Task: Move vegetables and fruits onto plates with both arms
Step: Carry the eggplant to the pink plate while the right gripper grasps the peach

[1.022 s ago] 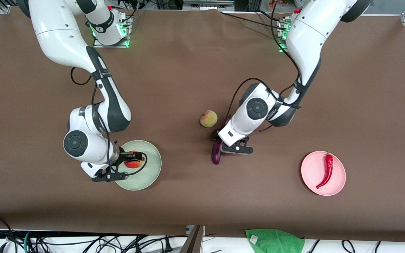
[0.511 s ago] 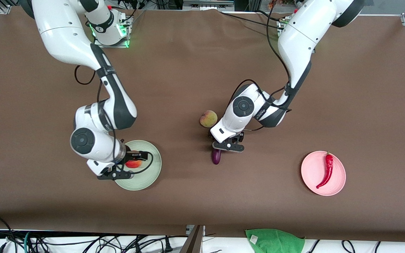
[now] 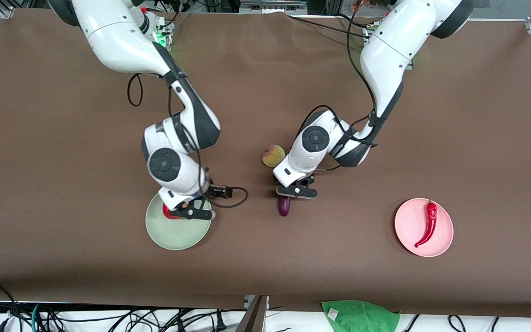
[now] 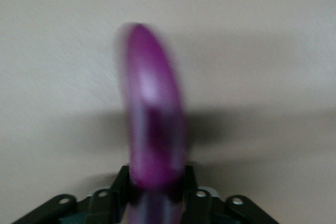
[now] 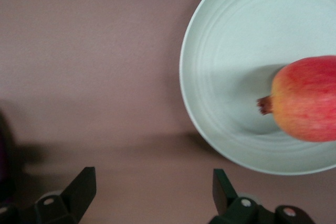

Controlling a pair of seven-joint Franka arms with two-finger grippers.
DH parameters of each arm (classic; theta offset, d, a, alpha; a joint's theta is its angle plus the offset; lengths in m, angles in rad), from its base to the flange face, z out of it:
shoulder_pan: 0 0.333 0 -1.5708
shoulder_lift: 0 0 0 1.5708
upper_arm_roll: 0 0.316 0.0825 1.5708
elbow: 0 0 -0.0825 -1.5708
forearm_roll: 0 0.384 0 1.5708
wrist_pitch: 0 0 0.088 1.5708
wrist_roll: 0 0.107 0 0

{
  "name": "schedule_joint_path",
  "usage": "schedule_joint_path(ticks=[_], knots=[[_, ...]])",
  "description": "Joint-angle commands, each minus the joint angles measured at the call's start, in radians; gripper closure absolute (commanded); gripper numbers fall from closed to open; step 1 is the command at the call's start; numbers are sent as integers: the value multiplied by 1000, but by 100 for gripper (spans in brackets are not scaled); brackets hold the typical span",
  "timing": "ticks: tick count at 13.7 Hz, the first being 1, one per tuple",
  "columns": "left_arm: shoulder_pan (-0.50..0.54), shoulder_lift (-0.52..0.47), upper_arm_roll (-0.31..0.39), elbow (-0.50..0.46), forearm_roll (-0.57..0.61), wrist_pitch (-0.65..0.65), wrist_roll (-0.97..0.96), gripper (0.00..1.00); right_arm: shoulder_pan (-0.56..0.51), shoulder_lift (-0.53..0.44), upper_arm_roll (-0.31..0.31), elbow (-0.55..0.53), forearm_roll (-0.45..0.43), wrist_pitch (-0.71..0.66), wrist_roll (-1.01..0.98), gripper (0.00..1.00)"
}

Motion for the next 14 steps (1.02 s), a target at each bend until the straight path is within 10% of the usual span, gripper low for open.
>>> schedule_joint_path(ticks=[1, 14], knots=[[72, -46, -7, 8, 36, -27, 54, 100, 22, -12, -3, 3, -4, -10, 67, 2], [574, -176, -6, -12, -53, -266, 684, 100, 251, 11, -4, -9, 0, 4, 717, 2]])
